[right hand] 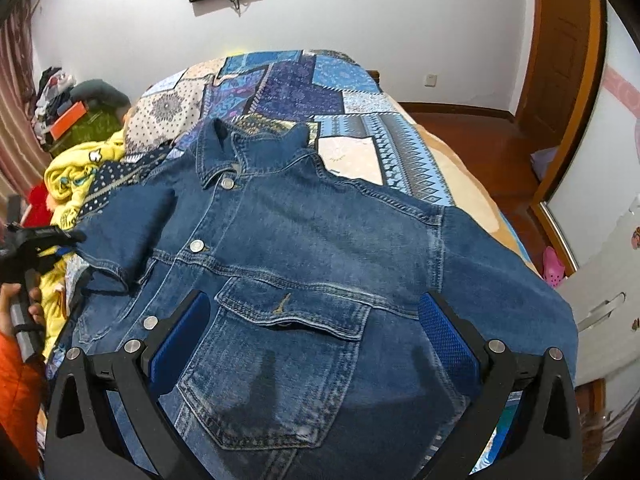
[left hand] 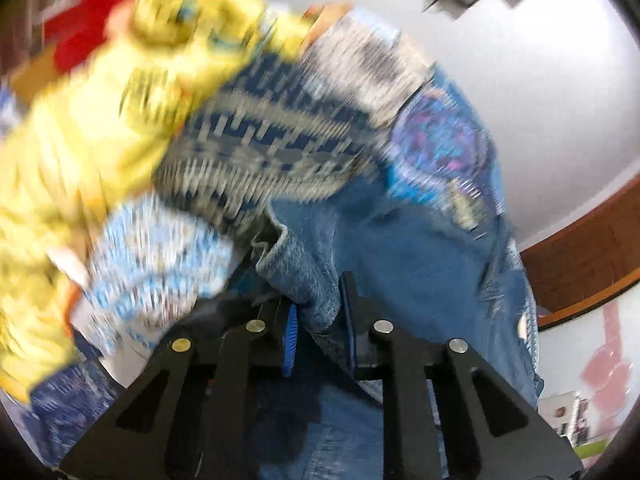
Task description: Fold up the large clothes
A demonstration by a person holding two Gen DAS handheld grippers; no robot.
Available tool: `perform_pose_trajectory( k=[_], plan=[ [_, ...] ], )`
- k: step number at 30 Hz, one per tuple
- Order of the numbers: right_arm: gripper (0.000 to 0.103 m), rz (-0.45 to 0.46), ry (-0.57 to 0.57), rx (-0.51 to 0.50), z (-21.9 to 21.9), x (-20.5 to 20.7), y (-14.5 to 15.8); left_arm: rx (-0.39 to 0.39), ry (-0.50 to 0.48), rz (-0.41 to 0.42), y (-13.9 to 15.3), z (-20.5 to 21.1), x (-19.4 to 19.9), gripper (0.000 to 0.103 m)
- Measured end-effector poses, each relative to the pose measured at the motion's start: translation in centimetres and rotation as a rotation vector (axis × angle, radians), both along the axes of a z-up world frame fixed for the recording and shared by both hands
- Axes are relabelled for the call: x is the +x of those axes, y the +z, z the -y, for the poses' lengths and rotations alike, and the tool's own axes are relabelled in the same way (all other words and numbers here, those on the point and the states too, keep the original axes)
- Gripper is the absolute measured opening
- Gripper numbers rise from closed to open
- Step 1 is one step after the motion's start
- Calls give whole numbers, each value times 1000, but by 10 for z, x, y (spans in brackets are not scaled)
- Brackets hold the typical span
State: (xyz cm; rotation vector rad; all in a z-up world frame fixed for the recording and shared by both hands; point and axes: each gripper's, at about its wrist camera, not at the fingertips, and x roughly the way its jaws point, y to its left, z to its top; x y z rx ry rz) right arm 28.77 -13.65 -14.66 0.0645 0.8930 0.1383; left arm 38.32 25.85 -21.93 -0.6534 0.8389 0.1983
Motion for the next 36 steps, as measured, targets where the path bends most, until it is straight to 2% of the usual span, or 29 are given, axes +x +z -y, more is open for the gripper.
perform_pose_trajectory(
  k=[4, 8, 11, 14, 19, 24, 29, 32, 34, 36],
  plan=[
    [103, 23, -25, 21, 13, -7, 6, 130, -66, 147, 77, 34, 2, 17],
    [103, 46, -60, 39, 32, -16, 12, 183, -163, 284, 138, 83, 7, 17],
    [103, 59, -99, 55, 48, -22, 15, 177, -236, 369, 168, 128, 7, 17],
    [103, 71, -142, 86, 66, -30, 18, 164, -324, 399, 176, 176, 9, 17],
    [103, 74, -192, 89, 92, -41, 17, 132, -496, 329, 146, 259, 23, 17],
    [103, 27, -241, 92, 118, -47, 1, 123, -667, 145, 75, 330, 32, 17],
    [103, -25, -285, 104, 143, -58, -17, 142, -785, -51, 16, 373, 24, 17],
    [103, -58, -312, 134, 155, -63, -27, 134, -843, -114, -4, 383, 17, 26],
    [103, -80, -327, 163, 162, -65, -34, 111, -883, -130, -11, 384, 10, 40],
    [103, -98, -339, 192, 167, -66, -40, 101, -918, -130, -9, 384, 2, 46]
  ],
)
